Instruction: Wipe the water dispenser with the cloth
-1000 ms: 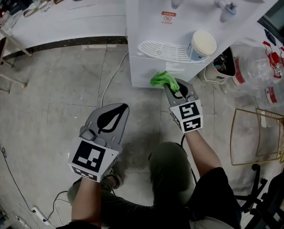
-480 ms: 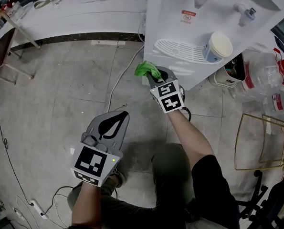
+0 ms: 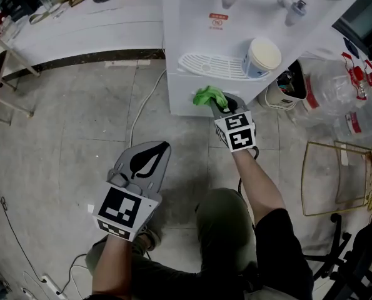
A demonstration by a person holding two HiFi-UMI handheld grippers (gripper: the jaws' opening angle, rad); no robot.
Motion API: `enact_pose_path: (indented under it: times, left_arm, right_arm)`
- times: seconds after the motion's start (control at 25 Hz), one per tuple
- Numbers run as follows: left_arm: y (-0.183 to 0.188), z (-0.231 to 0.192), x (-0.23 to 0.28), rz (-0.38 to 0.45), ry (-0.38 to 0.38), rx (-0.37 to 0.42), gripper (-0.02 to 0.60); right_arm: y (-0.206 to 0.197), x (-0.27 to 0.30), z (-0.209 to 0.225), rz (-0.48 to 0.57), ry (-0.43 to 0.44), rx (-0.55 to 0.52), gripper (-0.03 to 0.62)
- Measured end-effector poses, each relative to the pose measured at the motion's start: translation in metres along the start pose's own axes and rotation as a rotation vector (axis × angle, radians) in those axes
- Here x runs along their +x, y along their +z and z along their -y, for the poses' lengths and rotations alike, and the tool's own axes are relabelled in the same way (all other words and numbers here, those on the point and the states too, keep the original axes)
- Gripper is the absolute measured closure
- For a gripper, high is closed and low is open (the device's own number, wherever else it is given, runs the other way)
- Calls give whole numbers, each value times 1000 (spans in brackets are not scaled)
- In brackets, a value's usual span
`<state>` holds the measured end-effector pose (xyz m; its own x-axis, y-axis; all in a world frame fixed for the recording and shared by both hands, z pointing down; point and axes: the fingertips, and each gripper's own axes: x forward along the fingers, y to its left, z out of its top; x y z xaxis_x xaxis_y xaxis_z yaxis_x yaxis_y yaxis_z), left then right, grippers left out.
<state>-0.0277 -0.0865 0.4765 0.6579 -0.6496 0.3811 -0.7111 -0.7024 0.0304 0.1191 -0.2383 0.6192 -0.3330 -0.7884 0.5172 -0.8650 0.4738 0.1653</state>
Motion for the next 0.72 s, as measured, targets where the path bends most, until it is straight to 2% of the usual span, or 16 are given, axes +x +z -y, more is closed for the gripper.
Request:
enact_pose_path:
  times: [0.24,0.48,0.72]
  left_arm:
    - [0,12,16,-13,-42,17,578]
    - [0,12,18,-16,-40,16,580]
    - [-2,8,14,-20,-32,15,578]
  right_arm:
    - [-30,-29,61,-50,-103,33,499]
    - [-53,-51,105,-84,-185,73,497]
    - [-76,-66,138,-137,-310,108,499]
